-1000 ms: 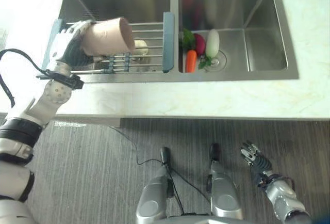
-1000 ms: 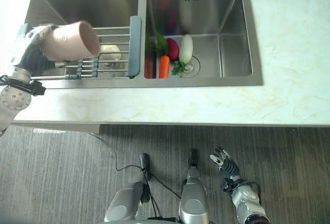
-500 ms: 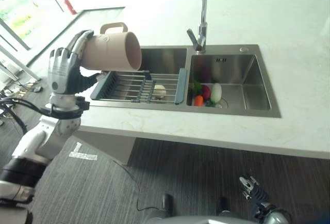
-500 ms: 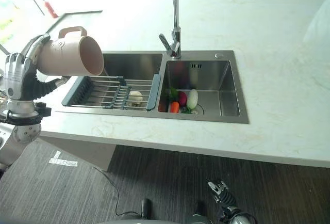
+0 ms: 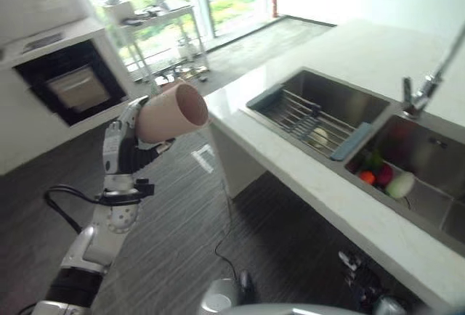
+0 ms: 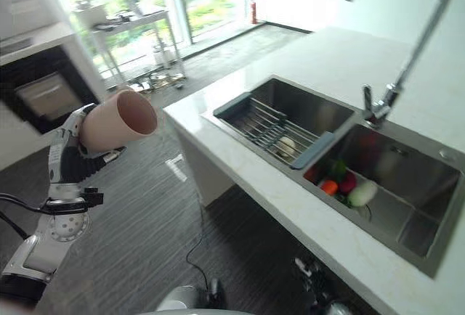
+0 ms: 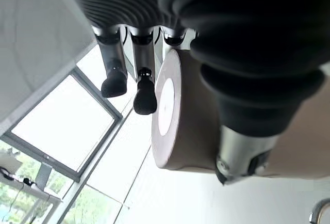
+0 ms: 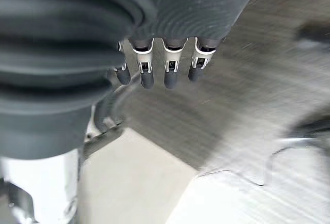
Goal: Place the dishes in the dishwasher.
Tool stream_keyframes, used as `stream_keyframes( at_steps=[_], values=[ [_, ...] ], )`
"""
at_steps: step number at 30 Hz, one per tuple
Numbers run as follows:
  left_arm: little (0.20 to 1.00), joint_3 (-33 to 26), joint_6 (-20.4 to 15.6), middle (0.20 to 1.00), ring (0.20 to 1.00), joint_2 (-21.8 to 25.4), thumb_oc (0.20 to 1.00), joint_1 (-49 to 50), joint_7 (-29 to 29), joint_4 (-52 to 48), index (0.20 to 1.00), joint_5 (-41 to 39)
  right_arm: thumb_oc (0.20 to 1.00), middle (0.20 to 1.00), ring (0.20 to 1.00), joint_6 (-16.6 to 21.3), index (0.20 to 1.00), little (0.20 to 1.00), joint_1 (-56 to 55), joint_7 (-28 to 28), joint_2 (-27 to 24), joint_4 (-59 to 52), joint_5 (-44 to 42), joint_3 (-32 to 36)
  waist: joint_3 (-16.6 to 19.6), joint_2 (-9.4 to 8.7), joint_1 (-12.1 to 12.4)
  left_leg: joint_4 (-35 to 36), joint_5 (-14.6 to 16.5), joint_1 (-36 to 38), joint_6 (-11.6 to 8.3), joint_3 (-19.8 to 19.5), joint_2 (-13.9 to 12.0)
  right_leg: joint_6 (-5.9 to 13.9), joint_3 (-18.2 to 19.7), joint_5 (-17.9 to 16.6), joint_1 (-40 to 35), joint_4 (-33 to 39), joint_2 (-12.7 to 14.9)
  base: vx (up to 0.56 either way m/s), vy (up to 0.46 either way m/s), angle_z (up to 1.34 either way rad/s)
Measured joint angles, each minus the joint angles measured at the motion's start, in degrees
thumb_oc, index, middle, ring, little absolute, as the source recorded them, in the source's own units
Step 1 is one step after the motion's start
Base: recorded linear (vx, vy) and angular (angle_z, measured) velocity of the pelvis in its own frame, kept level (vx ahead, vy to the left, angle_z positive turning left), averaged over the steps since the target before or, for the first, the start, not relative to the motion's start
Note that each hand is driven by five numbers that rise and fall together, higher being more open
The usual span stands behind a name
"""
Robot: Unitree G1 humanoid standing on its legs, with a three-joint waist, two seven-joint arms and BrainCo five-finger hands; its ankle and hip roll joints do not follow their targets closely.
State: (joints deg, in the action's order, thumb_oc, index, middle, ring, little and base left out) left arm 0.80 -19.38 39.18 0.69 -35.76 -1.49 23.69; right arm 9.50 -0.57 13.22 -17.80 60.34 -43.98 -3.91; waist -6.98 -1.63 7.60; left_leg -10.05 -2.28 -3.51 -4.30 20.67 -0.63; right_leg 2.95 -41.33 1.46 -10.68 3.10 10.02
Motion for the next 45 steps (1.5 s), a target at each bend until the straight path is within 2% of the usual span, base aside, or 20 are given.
stream_keyframes(
  at_steps=[2, 3, 6, 7, 8, 9, 10, 13, 16, 18, 19, 20, 22, 24, 27, 31, 34, 36, 39, 45],
  values=[
    [0.200, -2.10, -1.39, 0.200, 0.200, 0.76, 0.200, 3.04, 0.07, -1.41, 0.200, 0.05, 1.000, 1.000, 1.000, 0.04, 1.000, 1.000, 0.46, 0.04, -0.13, 0.19, -0.05, 2.67, -0.31, 2.69, 1.30, 4.44, 3.93, 5.85, 1.78, -5.66, -0.38, 1.68, 1.58, 2.38, 2.76, -6.45, -0.71, 0.06, 0.102, 0.33],
    [0.200, -2.22, -1.81, 0.200, 0.200, 0.58, 0.200, 0.81, 0.98, -1.25, 0.200, 0.29, 1.000, 1.000, 1.000, 0.31, 1.000, 1.000, -0.49, 0.08, -0.23, -0.38, 0.07, 2.97, -1.70, 3.80, -0.87, 7.10, 5.59, 6.81, 6.48, -7.27, -0.02, 2.70, 3.73, 5.86, 4.84, -17.34, 1.62, 0.09, 0.139, 1.32],
    [0.200, -4.17, -2.12, 0.200, 0.200, 2.87, 0.200, -1.62, 2.26, -3.02, 0.200, 0.13, 1.000, 1.000, 1.000, -0.38, 1.000, 1.000, -4.28, -0.23, 3.19, -0.11, 1.96, 1.98, -4.33, 0.98, 1.08, 6.58, 4.79, 6.75, 11.39, -13.21, 4.25, 4.32, 14.24, 7.20, 14.26, -43.49, 10.82, 0.02, -0.038, 1.34],
    [0.200, -3.84, -2.17, 0.200, 0.200, 4.11, 0.200, -2.56, 2.24, -2.83, 0.200, -0.07, 1.000, 1.000, 1.000, -0.29, 1.000, 1.000, -4.85, -0.56, 4.26, 0.19, 1.87, 1.80, -4.51, 0.09, 0.96, 5.94, 4.82, 7.05, 12.71, -17.21, 5.56, 4.93, 19.36, 7.30, 16.73, -48.87, 10.73, 0.03, -0.244, 1.39],
    [0.200, -2.03, -2.25, 0.200, 0.200, 4.66, 0.200, -4.12, 2.16, -2.22, 0.200, -0.16, 1.000, 1.000, 1.000, -0.35, 1.000, 1.000, -4.75, -0.44, 4.67, 1.65, 1.04, 1.99, -4.74, 0.51, 0.77, 5.69, 3.94, 6.76, 12.16, -21.18, 5.60, 4.00, 23.66, 9.21, 17.10, -48.94, 6.78, 0.14, -0.279, 2.06],
    [0.200, 2.01, -2.35, 0.200, 0.200, 4.58, 0.200, -8.11, 2.21, -0.86, 0.200, -0.22, 1.000, 1.000, 1.000, -0.29, 1.000, 1.000, -4.28, -0.55, 5.15, 4.08, -1.56, 2.45, -5.11, 2.09, -0.23, 6.69, 2.74, 6.28, 6.90, -27.01, 4.23, 1.08, 30.27, 11.32, 15.79, -43.21, -1.87, 0.16, -0.220, 2.79],
    [0.200, 5.48, -3.49, 0.200, 0.200, 4.93, 0.200, -11.45, 2.34, 0.23, 0.200, -0.04, 1.000, 1.000, 1.000, -0.28, 1.000, 1.000, -3.46, -0.45, 5.17, 6.90, -3.81, 2.40, -5.08, 1.67, -2.26, 8.12, 2.81, 5.13, 5.76, -28.87, 3.52, 1.57, 37.02, 12.20, 14.53, -34.01, -7.98, 0.18, -0.248, 3.36],
    [0.200, 10.42, -2.82, 0.200, 0.200, 2.33, 0.200, -16.95, 3.19, 0.27, 0.200, -0.06, 1.000, 1.000, 1.000, -0.25, 1.000, 1.000, -3.55, -0.79, 3.39, 10.14, -7.89, 4.89, -4.97, 0.74, -2.97, 10.61, 0.76, 3.97, 7.45, -23.71, 4.56, -0.67, 42.54, 11.56, 13.07, -20.24, -5.22, 0.08, -0.311, 2.40],
    [0.200, 12.81, -2.60, 0.200, 0.200, -0.12, 0.200, -17.50, 2.75, 0.56, 0.200, 0.04, 1.000, 1.000, 1.000, -0.34, 1.000, 1.000, -1.71, -0.91, 3.61, 9.75, -7.97, 4.86, -4.18, 1.96, -5.07, 11.30, 0.47, 2.48, 7.06, -24.88, 3.54, 0.51, 48.67, 10.03, 13.17, -20.33, -7.51, -0.03, -0.299, 1.85],
    [0.200, 12.69, -2.23, 0.200, 0.200, 0.21, 0.200, -14.49, 2.57, -0.75, 0.200, 0.09, 1.000, 1.000, 1.000, -0.51, 1.000, 1.000, -0.97, -0.86, 3.98, 7.52, -7.81, 4.78, -3.64, 1.48, -5.23, 13.50, -1.05, 2.43, 2.83, -25.82, 2.15, -1.49, 44.78, 8.58, 12.91, -18.44, -7.46, -0.07, -0.400, 1.07],
    [0.200, 12.24, -1.47, 0.200, 0.200, 0.34, 0.200, -13.16, 2.63, -1.56, 0.200, 0.03, 1.000, 1.000, 1.000, -0.78, 1.000, 1.000, -0.32, -0.75, 3.90, 5.85, -7.74, 4.28, -3.36, 2.63, -4.09, 14.57, -0.49, 2.28, -1.11, -25.58, 0.31, -2.10, 41.47, 8.02, 12.30, -16.62, -7.73, -0.02, -0.288, -0.01],
    [0.200, 11.02, -0.67, 0.200, 0.200, 0.60, 0.200, -11.24, 3.00, -3.30, 0.200, -0.04, 1.000, 1.000, 1.000, -1.68, 1.000, 1.000, 0.30, -0.58, 3.53, 3.99, -7.73, 3.95, -3.14, 3.90, -2.48, 14.92, -0.45, 1.73, -1.23, -23.18, -2.51, -2.31, 38.83, 8.27, 12.51, -17.25, -9.04, -0.04, -0.173, -0.41],
    [0.200, 9.35, -0.31, 0.200, 0.200, 3.43, 0.200, -9.08, 3.38, -4.57, 0.200, -0.15, 1.000, 1.000, 1.000, -3.18, 1.000, 1.000, 0.27, -0.26, 4.48, 1.87, -7.89, 2.98, -2.65, 2.28, -1.19, 14.64, -0.80, 1.90, -1.11, -21.76, -4.39, -3.37, 38.79, 8.89, 12.95, -19.01, -9.37, -0.11, -0.195, -0.27],
    [0.200, 10.19, -0.85, 0.200, 0.200, 3.08, 0.200, -10.42, 3.94, -3.48, 0.200, -0.87, 1.000, 1.000, 1.000, -4.53, 1.000, 1.000, -0.46, -0.48, 7.66, 1.83, -8.48, -0.17, -2.65, 2.50, -3.05, 13.46, 0.65, 1.56, 1.42, -19.72, -7.34, -5.96, 35.07, 8.74, 11.12, -18.77, -11.05, -0.18, -0.122, 0.54],
    [0.200, 12.99, -2.86, 0.200, 0.200, 0.50, 0.200, -12.80, 3.89, 1.42, 0.200, -0.87, 1.000, 1.000, 1.000, -6.23, 1.000, 1.000, -0.20, 1.33, 9.53, 2.12, -12.92, 0.36, -2.81, 1.63, -6.15, 6.58, 1.00, 1.41, 0.65, -13.02, -6.96, -7.13, 30.90, 7.23, 7.91, -14.20, -8.21, -0.12, -0.020, 0.65],
    [0.200, 12.88, -3.29, 0.200, 0.200, -0.78, 0.200, -12.90, 3.87, 1.45, 0.200, 0.56, 1.000, 1.000, 1.000, -8.02, 1.000, 1.000, -0.03, 5.14, 7.19, 1.59, -13.45, 0.37, -2.36, 2.05, -9.01, 9.49, 1.79, 10.41, -1.33, -13.65, -7.16, -4.90, 30.57, 5.83, 6.60, -11.51, -6.69, 0.01, 0.069, 0.20],
    [0.200, 12.29, -3.23, 0.200, 0.200, 0.01, 0.200, -13.41, 3.91, 1.51, 0.200, 0.47, 1.000, 1.000, 1.000, -7.90, 1.000, 1.000, -1.05, 6.56, 4.59, 1.73, -13.57, 2.88, -1.61, 3.62, -11.57, 15.00, -2.57, 15.21, -2.63, -13.55, -7.68, -3.43, 29.27, 4.89, 6.34, -9.64, -7.45, 0.01, 0.070, 0.21],
    [0.200, 12.28, -3.19, 0.200, 0.200, 1.10, 0.200, -13.43, 3.88, 2.40, 0.200, 0.39, 1.000, 1.000, 1.000, -7.65, 1.000, 1.000, -3.22, 7.73, 4.21, 2.03, -13.51, 3.34, -0.99, 1.97, -11.31, 14.98, -2.79, 15.08, -2.99, -13.94, -6.17, -1.74, 29.85, 2.46, 5.04, -5.74, -6.18, -0.01, 0.089, -0.11],
    [0.200, 12.12, -3.21, 0.200, 0.200, 1.82, 0.200, -13.58, 3.91, 2.35, 0.200, 0.22, 1.000, 1.000, 1.000, -7.72, 1.000, 1.000, -4.81, 8.90, 4.69, 2.90, -13.37, 3.03, -0.59, 1.44, -11.71, 15.00, -2.69, 14.76, -2.85, -13.61, -4.01, 0.17, 30.66, -1.19, 3.60, -0.36, -4.38, 0.00, 0.096, -0.12],
    [0.200, 11.49, -3.59, 0.200, 0.200, 1.76, 0.200, -13.58, 4.71, 1.62, 0.200, 0.08, 1.000, 1.000, 1.000, -7.82, 1.000, 1.000, -5.91, 9.58, 4.19, 4.31, -12.15, 2.35, 0.84, 4.00, -12.18, 15.26, -1.43, 14.67, -1.30, -13.00, -3.54, 0.81, 31.84, -4.26, 3.14, 1.95, -4.18, -0.01, 0.053, -0.11]
  ],
)
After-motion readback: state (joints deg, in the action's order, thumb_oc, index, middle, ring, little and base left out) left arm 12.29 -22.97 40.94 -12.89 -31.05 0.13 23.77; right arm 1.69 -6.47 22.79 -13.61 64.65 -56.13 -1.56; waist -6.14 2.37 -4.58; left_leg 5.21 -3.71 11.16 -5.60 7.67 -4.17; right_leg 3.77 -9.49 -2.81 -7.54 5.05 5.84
